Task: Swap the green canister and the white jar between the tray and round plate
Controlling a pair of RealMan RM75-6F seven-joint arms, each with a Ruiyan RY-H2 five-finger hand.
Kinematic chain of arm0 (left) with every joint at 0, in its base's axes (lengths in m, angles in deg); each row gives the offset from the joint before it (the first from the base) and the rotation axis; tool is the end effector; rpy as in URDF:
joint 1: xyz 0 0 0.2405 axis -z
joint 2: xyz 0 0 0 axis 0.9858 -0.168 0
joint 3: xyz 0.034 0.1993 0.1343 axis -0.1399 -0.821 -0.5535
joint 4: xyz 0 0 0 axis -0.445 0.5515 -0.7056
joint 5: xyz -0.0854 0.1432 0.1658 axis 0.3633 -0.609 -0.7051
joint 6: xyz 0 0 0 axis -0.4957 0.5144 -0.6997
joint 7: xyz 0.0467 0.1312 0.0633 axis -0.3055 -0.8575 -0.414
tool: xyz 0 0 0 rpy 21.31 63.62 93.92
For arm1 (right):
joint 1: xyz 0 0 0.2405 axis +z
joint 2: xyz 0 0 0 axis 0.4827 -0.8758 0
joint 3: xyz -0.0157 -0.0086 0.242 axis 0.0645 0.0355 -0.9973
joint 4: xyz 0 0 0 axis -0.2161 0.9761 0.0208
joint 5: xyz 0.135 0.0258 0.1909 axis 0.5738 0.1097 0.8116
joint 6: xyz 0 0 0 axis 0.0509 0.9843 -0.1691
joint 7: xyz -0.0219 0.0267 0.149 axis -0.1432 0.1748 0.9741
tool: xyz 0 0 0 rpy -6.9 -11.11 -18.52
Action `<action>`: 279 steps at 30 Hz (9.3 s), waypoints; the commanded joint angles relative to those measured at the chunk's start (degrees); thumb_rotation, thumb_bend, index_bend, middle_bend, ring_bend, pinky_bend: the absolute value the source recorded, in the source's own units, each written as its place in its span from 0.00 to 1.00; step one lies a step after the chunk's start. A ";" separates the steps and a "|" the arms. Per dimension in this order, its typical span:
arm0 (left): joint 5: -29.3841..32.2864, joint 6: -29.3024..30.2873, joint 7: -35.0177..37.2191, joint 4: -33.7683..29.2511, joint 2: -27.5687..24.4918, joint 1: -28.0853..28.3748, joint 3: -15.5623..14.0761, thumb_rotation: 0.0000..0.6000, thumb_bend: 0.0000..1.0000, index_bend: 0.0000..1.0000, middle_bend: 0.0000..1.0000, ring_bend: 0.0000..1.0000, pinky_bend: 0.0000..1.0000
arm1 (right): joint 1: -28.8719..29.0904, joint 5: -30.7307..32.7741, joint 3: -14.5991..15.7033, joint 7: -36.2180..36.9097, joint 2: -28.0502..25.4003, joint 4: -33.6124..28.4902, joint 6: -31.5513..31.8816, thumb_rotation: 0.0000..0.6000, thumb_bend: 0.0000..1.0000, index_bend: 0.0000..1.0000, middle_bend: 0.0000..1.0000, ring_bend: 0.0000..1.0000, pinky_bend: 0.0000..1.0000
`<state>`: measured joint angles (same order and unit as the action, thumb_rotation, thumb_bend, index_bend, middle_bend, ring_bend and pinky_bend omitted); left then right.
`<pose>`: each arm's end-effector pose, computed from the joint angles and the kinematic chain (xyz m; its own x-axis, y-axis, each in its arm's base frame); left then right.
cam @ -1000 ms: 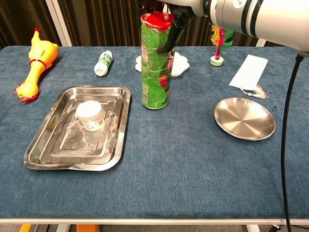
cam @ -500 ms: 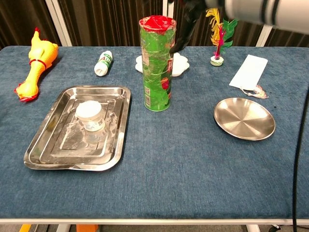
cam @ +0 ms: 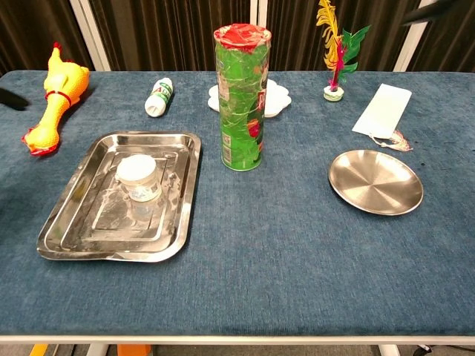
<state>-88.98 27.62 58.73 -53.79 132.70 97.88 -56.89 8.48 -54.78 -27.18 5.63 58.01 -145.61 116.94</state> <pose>-0.2506 0.2376 0.0308 0.3896 0.1647 0.9061 0.8861 -0.3354 -0.3200 -0.1216 -0.3323 0.1174 0.3423 0.0846 0.9358 -0.8516 -0.3930 0.3470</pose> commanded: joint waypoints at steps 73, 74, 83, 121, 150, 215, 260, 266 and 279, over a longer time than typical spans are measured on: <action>9.56 -20.19 -7.22 3.72 9.78 21.62 1.69 1.00 0.27 0.40 0.43 0.39 0.60 | -24.49 -11.92 0.52 24.01 0.12 17.41 16.49 1.00 0.03 0.00 0.05 0.00 0.16; 9.50 -19.99 -7.27 3.68 9.81 21.63 1.69 1.00 0.28 0.40 0.43 0.39 0.60 | -24.51 -11.88 0.47 24.08 0.19 17.49 16.41 1.00 0.03 0.00 0.05 0.00 0.16; 7.78 -18.10 -8.14 0.86 9.42 22.24 2.05 1.00 0.29 0.43 0.46 0.42 0.63 | -24.81 -11.33 -0.46 24.61 0.13 17.82 16.57 1.00 0.03 0.00 0.05 0.00 0.16; 4.38 -23.33 -15.14 6.04 25.12 34.82 4.95 1.00 0.26 0.23 0.32 0.38 0.63 | -27.80 -7.09 -3.03 31.92 -0.22 23.16 16.27 1.00 0.04 0.00 0.06 0.00 0.16; 15.15 -5.78 -20.30 -5.93 0.03 17.48 1.64 1.00 0.21 0.26 0.29 0.29 0.52 | -27.73 -8.63 -3.50 29.47 -0.88 19.71 16.76 1.00 0.04 0.00 0.06 0.00 0.16; 16.01 -31.80 -0.70 3.82 3.95 46.54 12.08 1.00 0.19 0.37 0.46 0.40 0.68 | -27.91 -6.82 -2.44 32.43 1.39 24.76 12.73 1.00 0.06 0.00 0.04 0.00 0.16; 15.39 -22.97 -5.09 -12.20 -12.53 32.42 5.44 1.00 0.16 0.13 0.23 0.18 0.48 | -27.10 -7.41 -2.69 27.31 0.00 19.51 12.77 1.00 0.06 0.00 0.04 0.00 0.16; 15.62 -22.52 -4.26 -13.23 -14.15 31.18 5.35 1.00 0.15 0.12 0.17 0.13 0.44 | -26.98 -8.43 -2.04 27.10 -0.41 19.27 12.41 1.00 0.06 0.00 0.04 0.00 0.16; 18.80 -4.52 -6.18 -13.81 -16.01 15.57 1.35 1.00 0.15 0.13 0.16 0.10 0.40 | -22.20 -15.29 0.41 21.76 -2.45 14.63 6.78 1.00 0.06 0.00 0.05 0.00 0.16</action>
<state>-70.64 17.85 52.64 -68.61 115.92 118.10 -53.95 -15.09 -68.52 -27.57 29.10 56.05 -129.67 125.48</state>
